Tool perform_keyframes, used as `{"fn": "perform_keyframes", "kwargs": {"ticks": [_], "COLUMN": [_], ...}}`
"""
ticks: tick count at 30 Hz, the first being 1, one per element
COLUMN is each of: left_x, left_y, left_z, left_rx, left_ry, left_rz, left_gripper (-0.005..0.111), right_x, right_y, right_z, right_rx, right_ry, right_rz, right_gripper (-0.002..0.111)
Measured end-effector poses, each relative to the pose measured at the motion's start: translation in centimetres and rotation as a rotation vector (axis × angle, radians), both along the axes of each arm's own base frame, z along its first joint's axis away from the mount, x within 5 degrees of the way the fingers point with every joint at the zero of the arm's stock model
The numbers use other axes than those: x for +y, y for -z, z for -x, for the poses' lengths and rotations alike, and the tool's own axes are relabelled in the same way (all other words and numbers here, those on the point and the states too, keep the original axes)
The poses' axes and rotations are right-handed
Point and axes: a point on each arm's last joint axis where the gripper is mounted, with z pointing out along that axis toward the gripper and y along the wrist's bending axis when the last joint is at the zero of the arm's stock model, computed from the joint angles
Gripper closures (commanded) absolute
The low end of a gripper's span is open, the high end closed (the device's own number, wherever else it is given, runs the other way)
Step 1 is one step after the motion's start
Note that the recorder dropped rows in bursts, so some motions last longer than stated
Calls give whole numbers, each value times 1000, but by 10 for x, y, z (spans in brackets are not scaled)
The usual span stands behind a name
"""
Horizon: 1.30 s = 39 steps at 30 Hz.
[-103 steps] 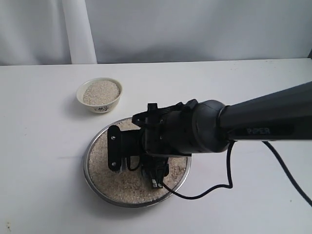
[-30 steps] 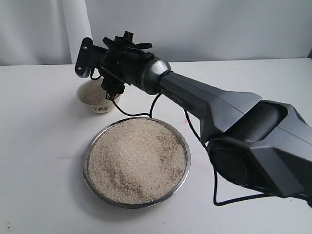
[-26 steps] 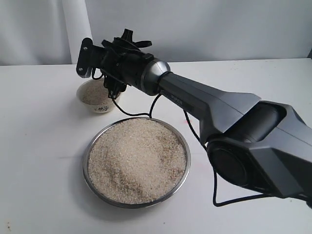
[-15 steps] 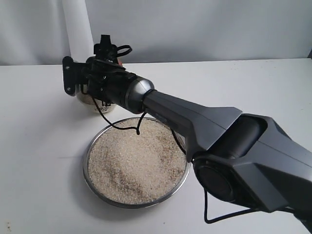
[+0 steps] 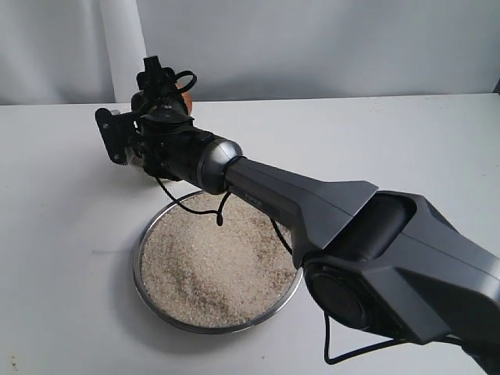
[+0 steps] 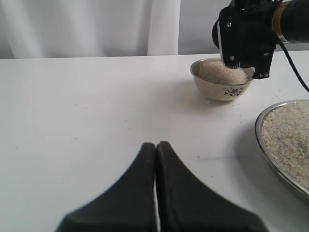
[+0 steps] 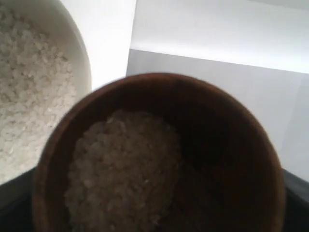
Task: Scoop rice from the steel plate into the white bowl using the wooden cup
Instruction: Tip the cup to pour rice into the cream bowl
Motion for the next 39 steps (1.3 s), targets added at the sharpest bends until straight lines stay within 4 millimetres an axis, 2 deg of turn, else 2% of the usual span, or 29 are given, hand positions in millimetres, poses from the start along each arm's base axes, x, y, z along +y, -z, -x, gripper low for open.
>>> {"fn": "perform_keyframes", "kwargs": {"ticks": [9,18,21,26,39], "left_x": [0,-1,-1,-1,-1], "left_y": [0,0,0,0,0], "left_z": [0,0,0,0,0], "left_rx": [0,0,0,0,0], "left_ry": [0,15,17,17,17], "left_rz": [-2,-4,-4,-4,-4], "left_gripper": [107,107,107,107,107], "right_x": [2,4,3,-2,-1], "right_y": [7,5,4,3,2], "right_z": [-2,-3,-3,-9,-10], "right_rx": [-77,-134,-160,-194,-304], "right_ry": [-48,-93,-123,-132,-204], "right_rz": [92,184,280,345,529], "right_gripper": [108,108,108,108,108]}}
